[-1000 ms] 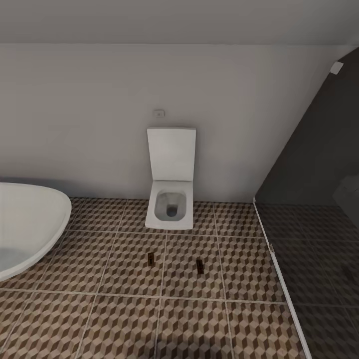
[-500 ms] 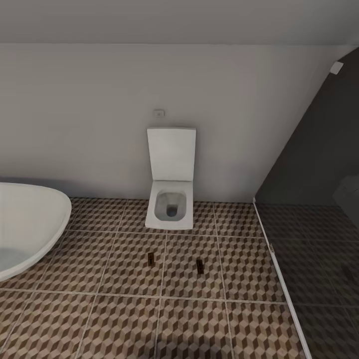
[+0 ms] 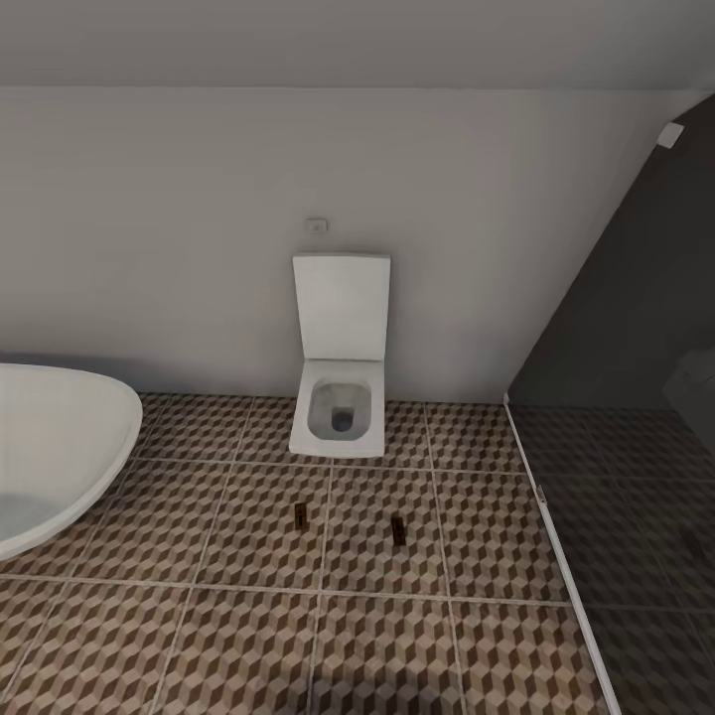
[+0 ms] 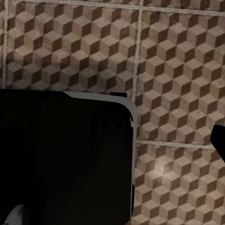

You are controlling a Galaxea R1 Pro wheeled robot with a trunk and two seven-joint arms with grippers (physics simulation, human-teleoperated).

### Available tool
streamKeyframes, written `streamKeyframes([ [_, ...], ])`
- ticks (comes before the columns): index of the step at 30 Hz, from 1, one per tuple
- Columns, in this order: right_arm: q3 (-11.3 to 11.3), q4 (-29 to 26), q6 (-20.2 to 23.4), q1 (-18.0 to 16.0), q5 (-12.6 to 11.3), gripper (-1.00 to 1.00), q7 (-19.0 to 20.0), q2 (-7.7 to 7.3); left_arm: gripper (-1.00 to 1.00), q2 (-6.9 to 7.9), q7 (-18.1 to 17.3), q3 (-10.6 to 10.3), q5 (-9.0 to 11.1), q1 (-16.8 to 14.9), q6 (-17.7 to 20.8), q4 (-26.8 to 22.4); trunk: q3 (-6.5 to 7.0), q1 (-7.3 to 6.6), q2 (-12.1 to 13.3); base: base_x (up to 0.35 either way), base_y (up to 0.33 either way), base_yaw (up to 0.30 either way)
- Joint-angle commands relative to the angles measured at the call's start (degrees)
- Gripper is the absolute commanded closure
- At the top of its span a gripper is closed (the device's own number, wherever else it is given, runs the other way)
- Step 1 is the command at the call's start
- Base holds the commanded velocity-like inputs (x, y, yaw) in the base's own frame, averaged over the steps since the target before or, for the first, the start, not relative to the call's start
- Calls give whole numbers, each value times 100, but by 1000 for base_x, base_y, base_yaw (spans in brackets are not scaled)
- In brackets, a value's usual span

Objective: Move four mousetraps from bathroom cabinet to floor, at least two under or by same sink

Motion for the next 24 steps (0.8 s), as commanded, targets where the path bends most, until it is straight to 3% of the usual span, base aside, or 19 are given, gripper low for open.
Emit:
streamKeyframes([
  [1,16,5,-19,-3,-22,-100,22,-2,-100,-3,25,-49,15,-7,-25,18,-8,3,-9,0,0,0],
  [24,15,5,-19,-3,-22,-100,22,-2,-100,-2,25,-49,15,-7,-25,18,-8,3,-9,0,0,0],
])
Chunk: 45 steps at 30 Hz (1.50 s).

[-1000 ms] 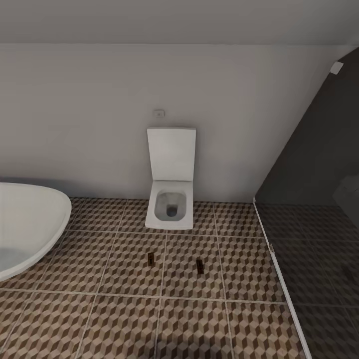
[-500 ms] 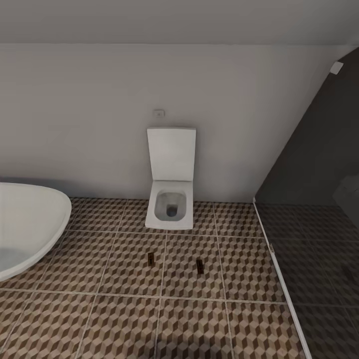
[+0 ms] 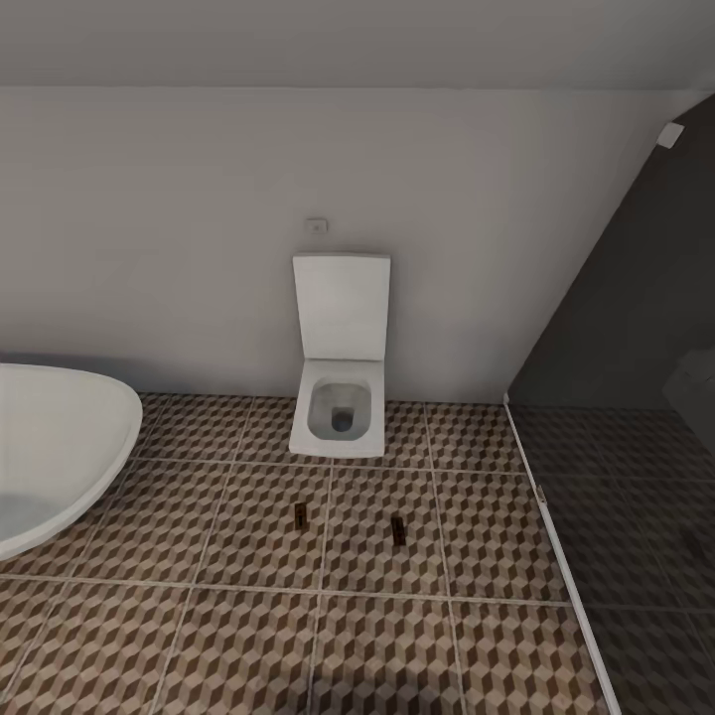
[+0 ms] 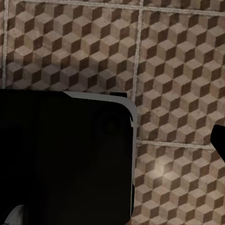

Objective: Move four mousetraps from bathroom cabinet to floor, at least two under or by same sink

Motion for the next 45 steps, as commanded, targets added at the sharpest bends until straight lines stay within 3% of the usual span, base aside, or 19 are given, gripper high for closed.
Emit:
streamKeyframes([
  [1,17,5,-19,-3,-22,-100,22,-2,-100,-3,25,-49,15,-7,-25,18,-8,3,-9,0,0,0],
  [45,14,5,-19,-3,-22,-100,22,-2,-100,-5,25,-49,15,-7,-25,18,-8,3,-9,0,0,0],
])
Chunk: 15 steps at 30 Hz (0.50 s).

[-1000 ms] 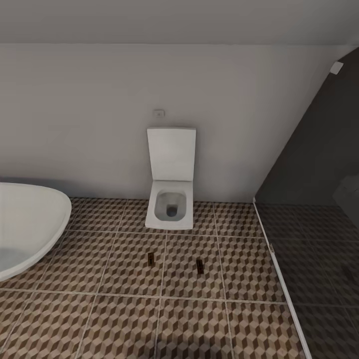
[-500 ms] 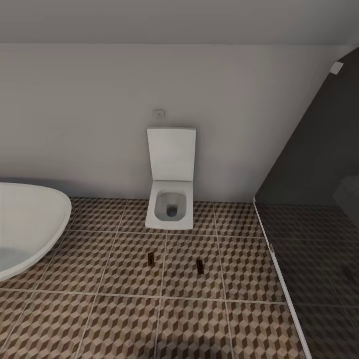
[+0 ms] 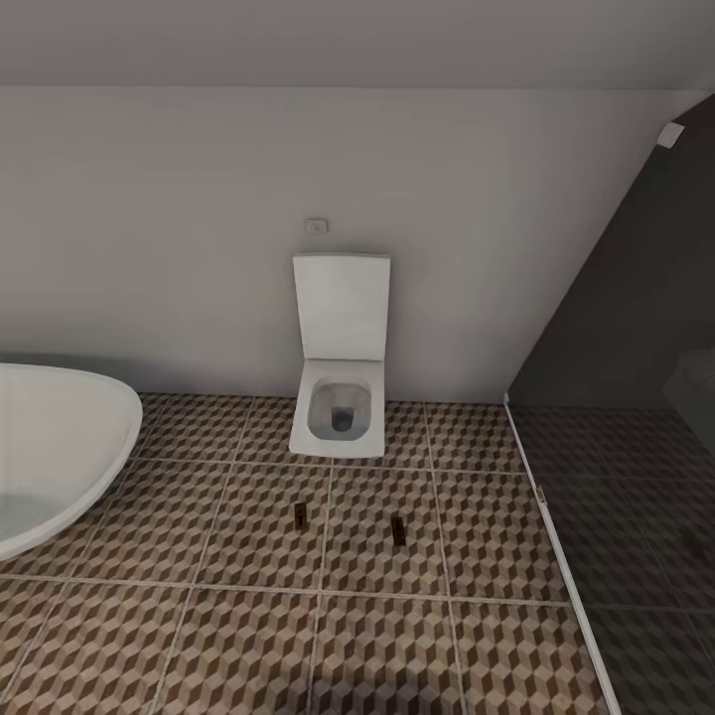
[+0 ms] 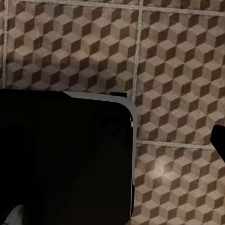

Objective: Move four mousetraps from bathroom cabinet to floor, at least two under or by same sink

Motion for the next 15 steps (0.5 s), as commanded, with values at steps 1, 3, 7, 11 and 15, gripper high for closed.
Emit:
streamKeyframes([
  [1,17,5,-19,-3,-22,-100,22,-2,-100,-3,25,-49,15,-7,-25,18,-8,3,-9,0,0,0],
  [3,16,5,-19,-3,-22,-100,22,-2,-100,-2,25,-49,15,-7,-25,18,-8,3,-9,0,0,0],
  [7,17,5,-19,-3,-22,-100,22,-2,-100,-2,25,-49,15,-7,-25,18,-8,3,-9,0,0,0],
  [11,19,5,-19,-3,-22,-100,22,-2,-100,-1,25,-49,15,-7,-25,18,-8,3,-9,0,0,0],
  [15,17,5,-19,-3,-22,-100,22,-2,-100,-1,25,-49,15,-7,-25,18,-8,3,-9,0,0,0],
])
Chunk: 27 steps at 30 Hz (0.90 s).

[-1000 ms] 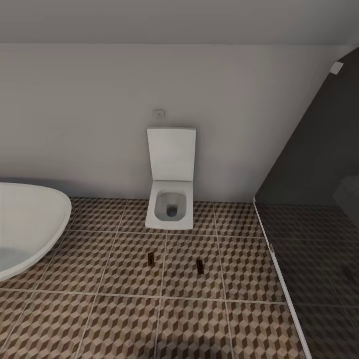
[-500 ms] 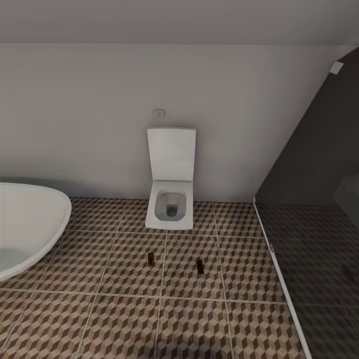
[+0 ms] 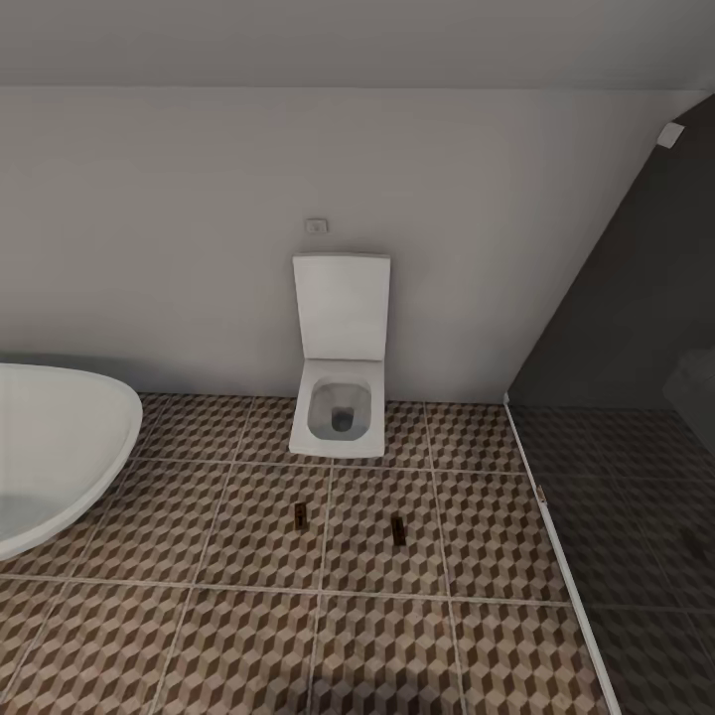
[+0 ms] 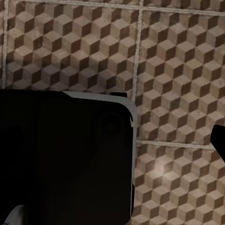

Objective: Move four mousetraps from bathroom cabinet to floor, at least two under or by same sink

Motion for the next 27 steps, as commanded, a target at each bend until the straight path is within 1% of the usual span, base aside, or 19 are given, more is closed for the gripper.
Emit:
streamKeyframes([
  [1,17,5,-19,-3,-22,-100,22,-2,-100,-3,25,-49,15,-7,-25,18,-8,3,-9,0,0,0],
  [27,18,5,-19,-3,-22,-100,22,-2,-100,-4,25,-49,15,-7,-25,18,-8,3,-9,0,0,0],
])
